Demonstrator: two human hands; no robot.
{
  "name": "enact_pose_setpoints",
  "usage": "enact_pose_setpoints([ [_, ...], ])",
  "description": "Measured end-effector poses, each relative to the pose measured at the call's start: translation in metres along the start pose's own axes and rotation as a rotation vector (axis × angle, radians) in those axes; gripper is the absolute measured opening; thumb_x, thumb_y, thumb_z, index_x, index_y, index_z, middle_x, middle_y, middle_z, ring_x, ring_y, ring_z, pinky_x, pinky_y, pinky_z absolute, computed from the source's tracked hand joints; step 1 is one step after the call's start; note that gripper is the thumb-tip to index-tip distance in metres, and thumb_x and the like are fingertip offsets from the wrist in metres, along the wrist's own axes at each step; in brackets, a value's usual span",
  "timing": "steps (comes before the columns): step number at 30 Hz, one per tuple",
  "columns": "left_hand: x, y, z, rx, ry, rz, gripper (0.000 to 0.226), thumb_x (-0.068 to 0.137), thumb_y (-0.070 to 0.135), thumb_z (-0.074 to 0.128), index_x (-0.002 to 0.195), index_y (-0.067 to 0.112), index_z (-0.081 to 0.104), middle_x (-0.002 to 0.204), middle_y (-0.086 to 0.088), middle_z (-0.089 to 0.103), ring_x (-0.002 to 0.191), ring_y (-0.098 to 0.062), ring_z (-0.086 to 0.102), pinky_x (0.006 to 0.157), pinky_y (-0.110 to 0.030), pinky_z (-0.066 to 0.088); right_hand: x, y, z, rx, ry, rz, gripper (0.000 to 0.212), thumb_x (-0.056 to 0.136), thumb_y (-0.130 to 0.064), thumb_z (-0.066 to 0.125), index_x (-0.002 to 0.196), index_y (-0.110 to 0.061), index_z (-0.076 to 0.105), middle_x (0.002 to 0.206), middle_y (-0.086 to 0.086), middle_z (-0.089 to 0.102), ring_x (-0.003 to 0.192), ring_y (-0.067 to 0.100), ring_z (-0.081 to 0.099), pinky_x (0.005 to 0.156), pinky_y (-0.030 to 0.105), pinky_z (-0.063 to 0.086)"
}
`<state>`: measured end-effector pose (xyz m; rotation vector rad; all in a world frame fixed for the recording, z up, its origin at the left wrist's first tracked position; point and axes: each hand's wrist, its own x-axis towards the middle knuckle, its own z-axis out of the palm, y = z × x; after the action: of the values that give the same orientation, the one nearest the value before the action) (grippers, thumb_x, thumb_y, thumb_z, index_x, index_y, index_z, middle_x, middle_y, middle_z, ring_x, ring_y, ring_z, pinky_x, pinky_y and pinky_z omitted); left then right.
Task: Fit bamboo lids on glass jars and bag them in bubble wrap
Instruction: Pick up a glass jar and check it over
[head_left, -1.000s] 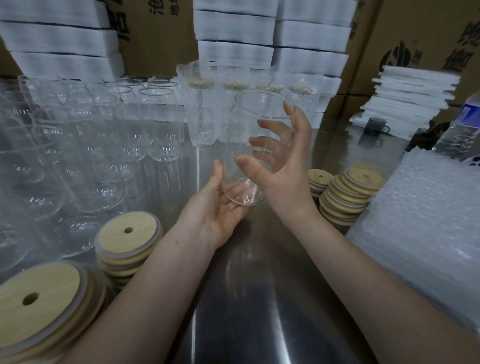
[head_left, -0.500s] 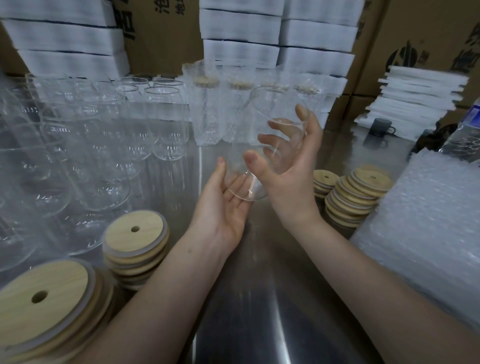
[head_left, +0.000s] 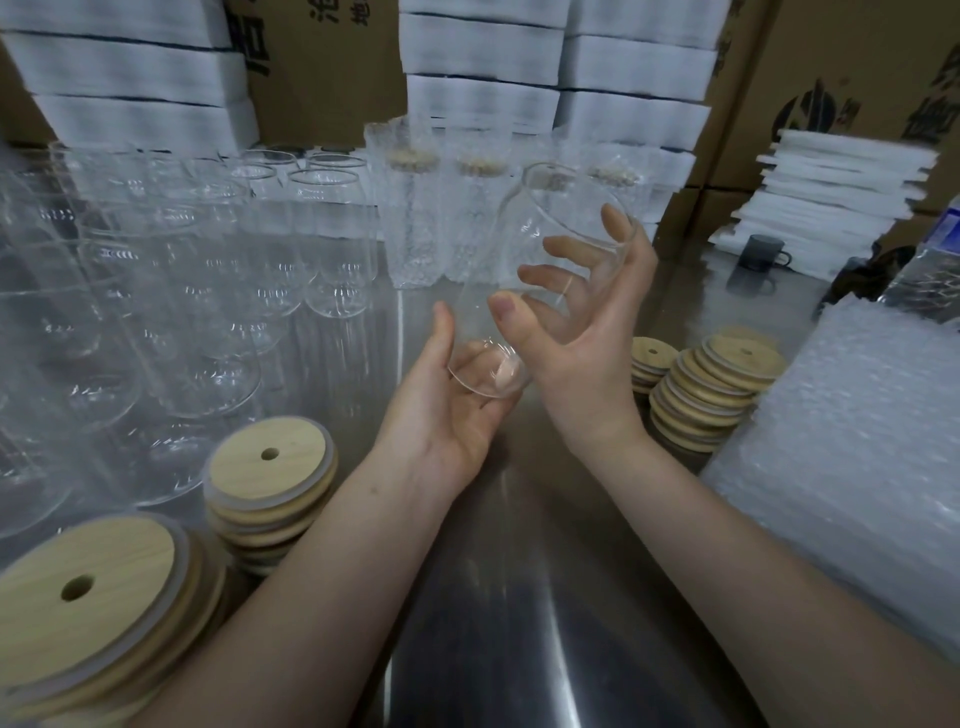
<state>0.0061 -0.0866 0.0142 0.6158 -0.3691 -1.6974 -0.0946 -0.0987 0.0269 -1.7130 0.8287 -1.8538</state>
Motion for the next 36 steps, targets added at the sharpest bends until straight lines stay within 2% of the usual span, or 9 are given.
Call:
enact_pose_setpoints([
  [3,0.001,0.001,-0.001,0.036,0.130,0.058,0.066,0.084,0.047,0.066,0.124,-0.005,0.058,0.120,-0.018,0.068,0.104,-0.026,0.070,0.087,-0.037,0.059,0.000,0.002,-0.003,-0.041,-0.003,-0.017,0.086,0.073,-0.037,0.077,0.139,-0.025,0.023,0.131,0.009,0.045,0.109,0.012,0.060,0.093,0.049,0.055],
  [7,0.001,0.001,-0.003,0.096,0.210,0.139,0.053,0.081,0.039,0.070,0.117,0.001,0.063,0.106,-0.014,0.072,0.088,-0.019,0.074,0.078,-0.034,0.061,0.000,0.003,-0.006,-0.086,-0.033,-0.039,0.088,0.074,-0.036,0.078,0.140,-0.024,0.022,0.132,0.004,0.044,0.111,0.012,0.060,0.093,0.048,0.055],
  [16,-0.010,-0.006,0.004,0.364,0.304,0.470,0.010,0.096,0.010,0.059,0.094,0.011,0.069,0.098,-0.006,0.072,0.096,-0.013,0.069,0.084,-0.023,0.056,0.002,0.004,-0.006,-0.077,0.000,-0.025,0.088,0.072,-0.038,0.078,0.139,-0.027,0.022,0.125,0.001,0.047,0.111,0.020,0.060,0.094,0.049,0.054],
  [20,-0.017,-0.011,0.008,0.811,0.169,0.812,0.044,0.085,0.003,0.057,0.125,0.022,0.059,0.123,0.009,0.063,0.116,0.002,0.056,0.098,-0.008,0.040,0.006,0.007,-0.007,-0.062,0.000,0.033,0.093,0.071,-0.039,0.079,0.142,-0.034,0.018,0.127,0.003,0.045,0.109,0.012,0.060,0.092,0.037,0.055],
  [23,-0.015,-0.016,0.005,1.122,0.015,0.875,0.079,0.078,0.014,0.067,0.148,0.029,0.033,0.149,0.013,0.039,0.136,0.004,0.034,0.103,-0.004,0.026,0.009,0.008,-0.009,-0.034,-0.017,0.045,0.087,0.075,-0.031,0.078,0.141,-0.028,0.022,0.124,-0.008,0.042,0.104,-0.003,0.057,0.087,0.023,0.053],
  [27,-0.010,-0.020,-0.001,1.276,0.018,0.912,0.103,0.076,0.021,0.079,0.155,0.026,0.012,0.158,0.006,0.023,0.140,0.005,0.019,0.110,-0.015,0.019,0.009,0.000,-0.011,0.103,-0.063,0.127,0.061,0.074,-0.047,0.066,0.124,-0.033,0.034,0.127,0.010,0.049,0.103,0.009,0.065,0.096,0.046,0.054],
  [29,-0.009,-0.017,-0.004,1.321,0.083,1.014,0.104,0.076,0.029,0.081,0.154,0.019,0.014,0.156,0.001,0.026,0.137,0.003,0.021,0.114,-0.023,0.023,0.007,-0.002,-0.010,0.136,-0.092,0.117,0.056,0.077,-0.043,0.065,0.120,-0.026,0.033,0.127,0.014,0.052,0.099,0.016,0.068,0.092,0.038,0.055],
  [31,-0.008,-0.012,-0.008,1.364,0.150,1.091,0.101,0.077,0.031,0.081,0.154,0.015,0.017,0.154,-0.003,0.031,0.140,-0.007,0.028,0.117,-0.036,0.028,0.006,-0.001,-0.009,0.141,-0.120,0.105,0.055,0.082,-0.028,0.069,0.119,-0.015,0.031,0.120,0.014,0.056,0.094,0.007,0.068,0.090,0.034,0.055],
  [36,-0.007,-0.009,-0.011,1.446,0.185,1.138,0.096,0.075,0.021,0.083,0.152,0.018,0.025,0.150,-0.005,0.037,0.139,-0.019,0.035,0.113,-0.052,0.031,0.005,-0.004,-0.008,0.132,-0.128,0.155,0.053,0.081,-0.013,0.067,0.128,-0.009,0.042,0.114,-0.006,0.055,0.095,-0.002,0.065,0.091,0.039,0.057],
])
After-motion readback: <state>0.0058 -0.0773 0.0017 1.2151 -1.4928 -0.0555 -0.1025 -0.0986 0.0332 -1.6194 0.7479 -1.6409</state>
